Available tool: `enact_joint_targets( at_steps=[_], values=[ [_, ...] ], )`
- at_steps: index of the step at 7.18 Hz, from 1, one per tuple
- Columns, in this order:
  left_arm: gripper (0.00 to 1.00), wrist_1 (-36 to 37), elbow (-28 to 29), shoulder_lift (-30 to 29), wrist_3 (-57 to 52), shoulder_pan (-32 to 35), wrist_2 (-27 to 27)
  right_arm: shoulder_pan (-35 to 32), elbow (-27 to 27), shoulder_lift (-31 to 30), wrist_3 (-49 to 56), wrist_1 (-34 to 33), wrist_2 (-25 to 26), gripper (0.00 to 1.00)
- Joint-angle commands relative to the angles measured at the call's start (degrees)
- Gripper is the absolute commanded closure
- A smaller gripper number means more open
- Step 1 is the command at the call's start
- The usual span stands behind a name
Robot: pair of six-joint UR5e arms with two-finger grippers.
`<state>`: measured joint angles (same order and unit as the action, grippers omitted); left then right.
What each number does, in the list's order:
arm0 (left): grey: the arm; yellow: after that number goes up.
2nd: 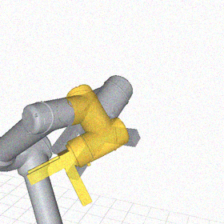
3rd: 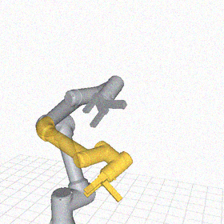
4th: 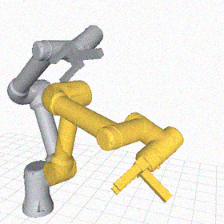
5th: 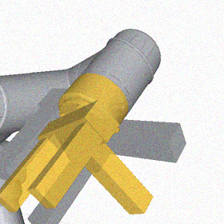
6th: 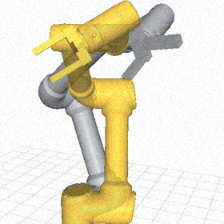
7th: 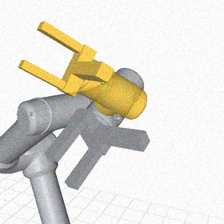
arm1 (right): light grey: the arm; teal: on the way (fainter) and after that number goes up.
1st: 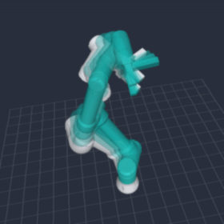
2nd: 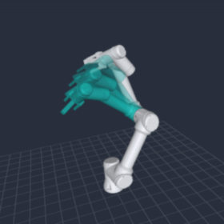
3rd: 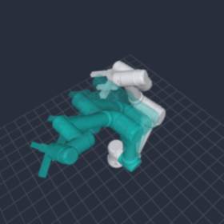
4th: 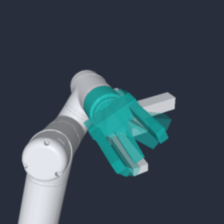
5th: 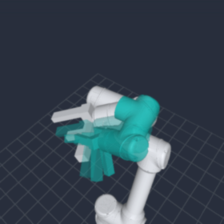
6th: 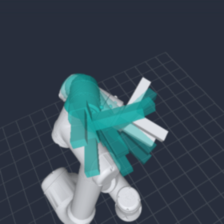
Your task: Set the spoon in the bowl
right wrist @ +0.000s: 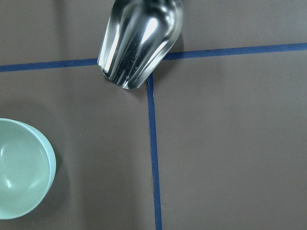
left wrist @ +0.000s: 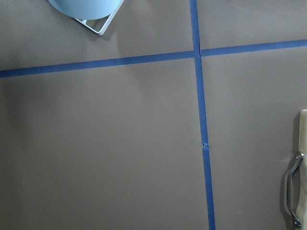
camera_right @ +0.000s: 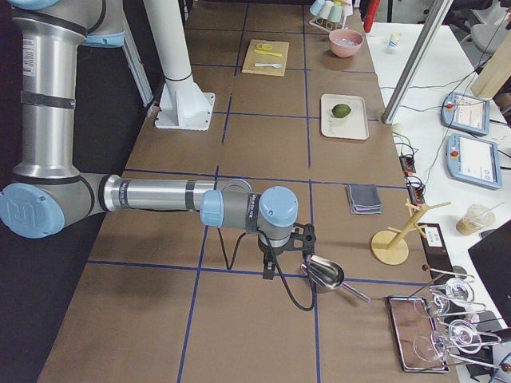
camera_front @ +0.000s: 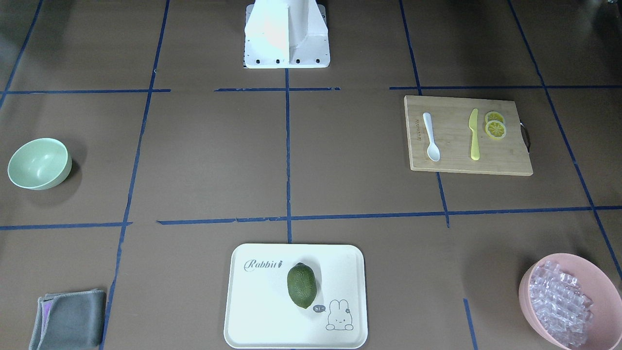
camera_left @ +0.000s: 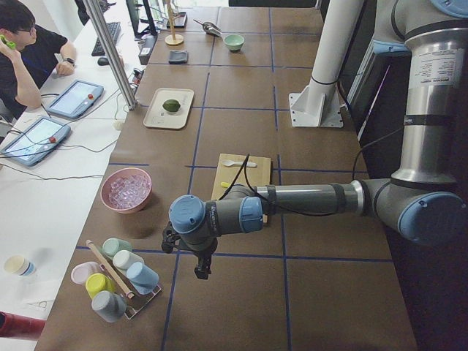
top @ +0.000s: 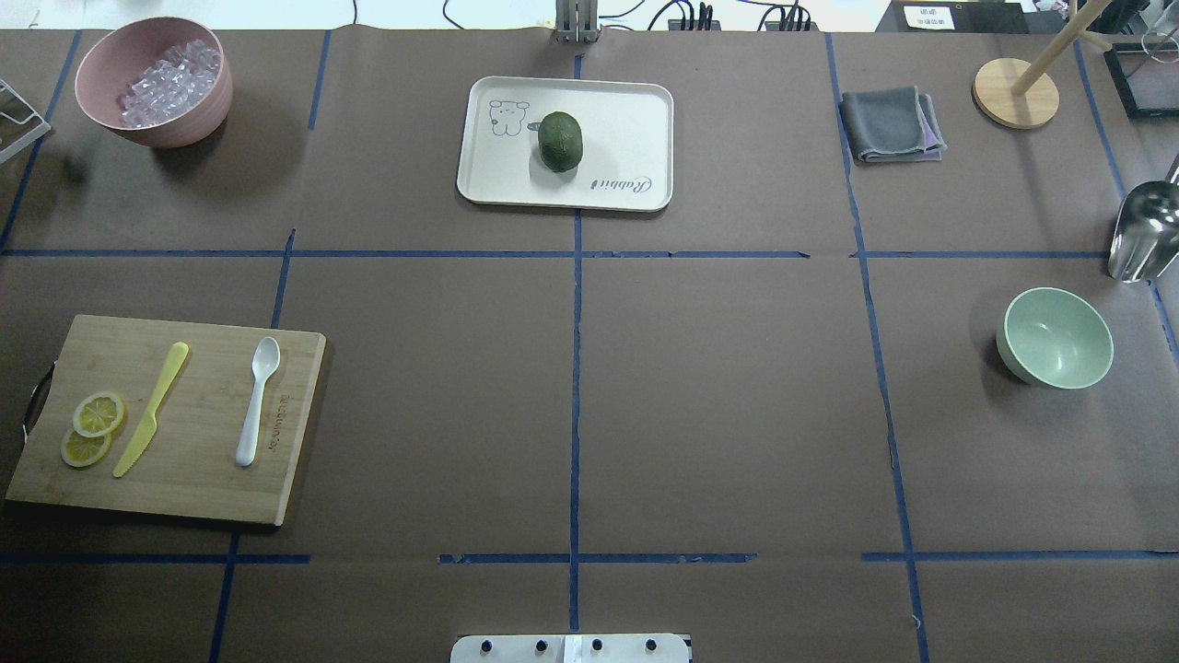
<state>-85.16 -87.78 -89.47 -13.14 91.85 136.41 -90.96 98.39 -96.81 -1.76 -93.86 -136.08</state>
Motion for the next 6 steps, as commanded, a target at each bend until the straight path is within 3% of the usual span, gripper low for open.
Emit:
enact_joint_targets(
  at_steps=[1, 6],
  values=[
    [0.0, -0.01, -0.02, 0.0, 0.04, 0.0, 0.0, 0.0, 0.05, -0.05, -0.09, 0.08, -0.15, 0.0],
    [0.0, 0.0, -0.02, 0.0, 0.04, 0.0, 0.0, 0.08, 0.22, 0.13, -0.61, 0.08, -0.41, 0.0]
  ],
)
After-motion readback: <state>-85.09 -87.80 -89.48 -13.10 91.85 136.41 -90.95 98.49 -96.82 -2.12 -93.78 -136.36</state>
